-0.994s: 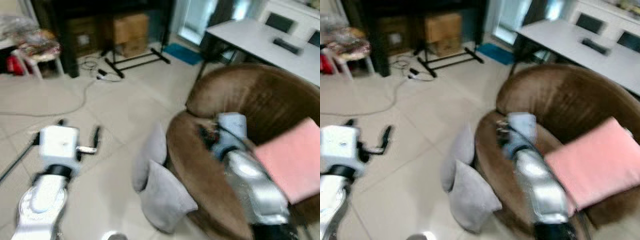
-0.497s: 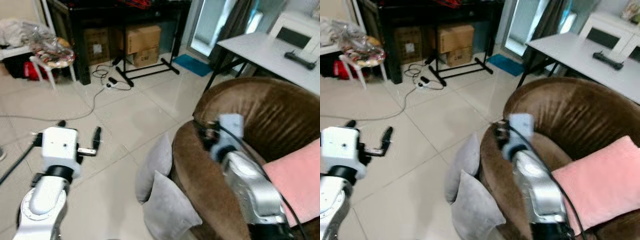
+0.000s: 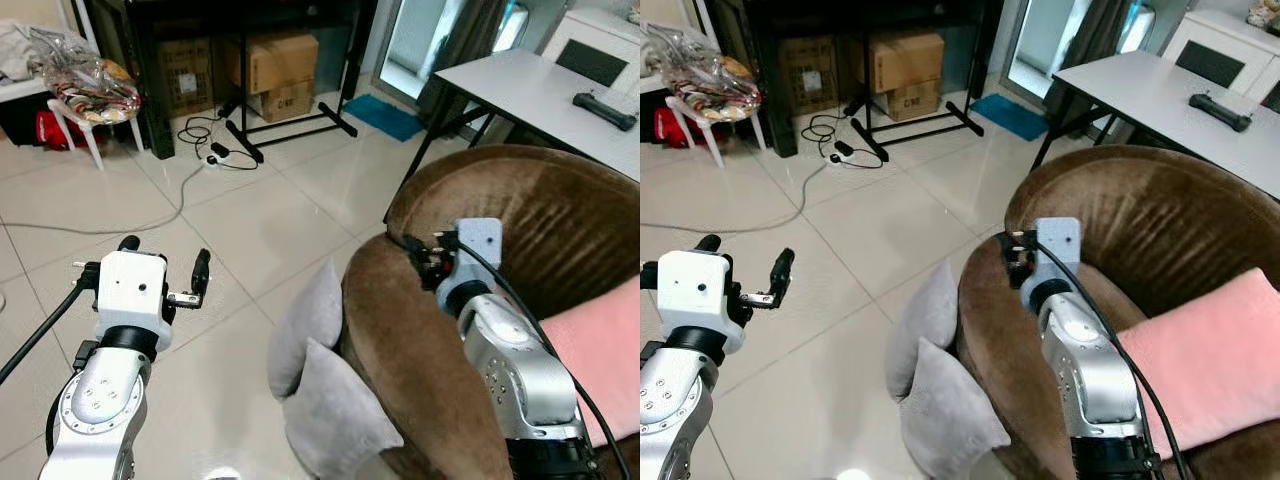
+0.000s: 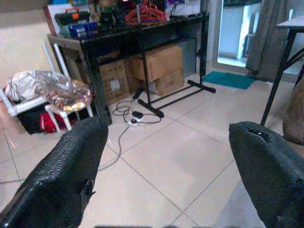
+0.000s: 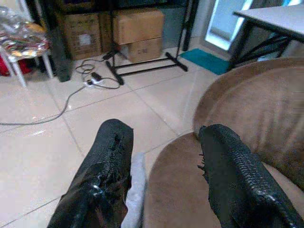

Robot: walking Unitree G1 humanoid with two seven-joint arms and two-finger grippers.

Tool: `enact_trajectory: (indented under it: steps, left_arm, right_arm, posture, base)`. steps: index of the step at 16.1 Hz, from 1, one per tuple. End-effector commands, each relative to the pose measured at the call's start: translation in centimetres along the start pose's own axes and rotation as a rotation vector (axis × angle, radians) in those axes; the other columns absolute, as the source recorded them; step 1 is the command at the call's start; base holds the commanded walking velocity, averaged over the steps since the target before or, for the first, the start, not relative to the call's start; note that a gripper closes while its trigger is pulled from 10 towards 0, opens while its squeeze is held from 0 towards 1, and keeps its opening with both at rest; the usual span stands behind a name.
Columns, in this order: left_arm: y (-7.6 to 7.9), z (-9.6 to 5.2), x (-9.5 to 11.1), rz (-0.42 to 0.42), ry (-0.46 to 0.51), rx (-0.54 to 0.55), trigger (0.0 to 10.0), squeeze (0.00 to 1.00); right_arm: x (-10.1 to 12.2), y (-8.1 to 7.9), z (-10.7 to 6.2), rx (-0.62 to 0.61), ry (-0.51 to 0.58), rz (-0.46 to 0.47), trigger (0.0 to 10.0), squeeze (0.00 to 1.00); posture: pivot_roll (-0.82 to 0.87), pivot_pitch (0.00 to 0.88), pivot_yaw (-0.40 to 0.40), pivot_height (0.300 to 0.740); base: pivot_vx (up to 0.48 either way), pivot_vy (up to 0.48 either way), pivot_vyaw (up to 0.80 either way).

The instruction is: Move the pillow to the sofa from floor

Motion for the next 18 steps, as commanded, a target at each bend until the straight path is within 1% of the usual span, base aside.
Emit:
enact_trajectory:
  steps: [1, 3, 5, 7, 8, 9, 10, 11, 14, 17, 18]
  left_arm:
    - [0.3, 0.1, 0.0, 0.005, 0.003, -0.001, 10.0, 0.0]
    - [0.1, 0.0, -0.4, 0.004, -0.002, 0.024, 10.0, 0.0]
    - [-0.4, -0.7, -1.6, -0.005, -0.019, 0.049, 10.0, 0.0]
    - [-0.7, -0.9, -1.7, -0.002, -0.024, 0.054, 10.0, 0.0]
    - [-1.1, -1.0, -1.8, 0.002, -0.026, 0.064, 10.0, 0.0]
    - [-1.2, -1.0, -1.8, 0.005, -0.027, 0.066, 10.0, 0.0]
    - [-1.3, -1.1, -2.0, 0.011, -0.025, 0.068, 10.0, 0.0]
    - [-1.3, -1.1, -2.0, 0.012, -0.024, 0.068, 10.0, 0.0]
    - [-0.9, -0.9, -1.7, 0.003, -0.003, 0.053, 10.0, 0.0]
    - [-0.8, -0.7, -1.9, 0.02, -0.02, 0.05, 10.0, 0.0]
    - [-0.7, -0.6, -2.0, 0.008, -0.031, 0.046, 10.0, 0.0]
  right_arm:
    - [0.5, 0.9, -0.3, -0.035, 0.026, 0.001, 10.0, 0.0]
    - [0.6, 0.9, -0.3, -0.046, 0.039, 0.007, 10.0, 0.0]
    - [1.0, 1.4, -0.3, -0.077, 0.073, 0.025, 10.0, 0.0]
    - [0.8, 1.9, -0.8, -0.074, 0.079, 0.021, 10.0, 0.0]
    - [0.4, 2.2, -1.1, -0.076, 0.067, 0.009, 10.0, 0.0]
    - [0.3, 2.3, -1.1, -0.08, 0.063, 0.007, 10.0, 0.0]
    - [0.2, 2.6, -1.0, -0.097, 0.064, 0.013, 10.0, 0.0]
    - [0.2, 2.6, -0.9, -0.1, 0.065, 0.016, 10.0, 0.0]
    - [0.2, 1.8, -0.9, -0.071, 0.074, 0.015, 10.0, 0.0]
    - [0.2, 1.5, -0.6, -0.056, 0.071, 0.005, 10.0, 0.0]
    - [0.2, 1.5, -0.6, -0.052, 0.067, -0.001, 10.0, 0.0]
  posture:
    - [0.11, 0.0, -0.118, 0.7]
    - [0.11, 0.0, -0.118, 0.685]
    - [0.11, 0.0, -0.118, 0.66]
    - [0.11, 0.0, -0.127, 0.645]
    - [0.11, 0.0, -0.127, 0.63]
    - [0.11, 0.0, -0.127, 0.625]
    - [0.11, 0.0, -0.127, 0.61]
    - [0.11, 0.0, -0.127, 0.6]
    - [0.11, 0.0, -0.124, 0.576]
    - [0.11, 0.0, -0.119, 0.576]
    - [0.11, 0.0, -0.119, 0.576]
  base:
    - [0.0, 0.0, 0.0]
    - [0.0, 0.0, 0.0]
    - [0.0, 0.0, 0.0]
    - [0.0, 0.0, 0.0]
    - [0.0, 0.0, 0.0]
    - [0.0, 0.0, 0.0]
    - [0.0, 0.0, 0.0]
    - [0.0, 0.0, 0.0]
    - [0.0, 0.0, 0.0]
    - [0.0, 0.0, 0.0]
    - [0.0, 0.0, 0.0]
Point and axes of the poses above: a point about 5 cm out from each wrist's last joint towards the gripper, its own z axis pointing out of the wrist towards the gripper, its own x axis along the axis of the wrist's last joint, y = z × x, the point moved 1 cm from there along z, pointing out of the wrist towards the gripper, and after that the axes turned 1 degree about z, right-handed, at the moved point
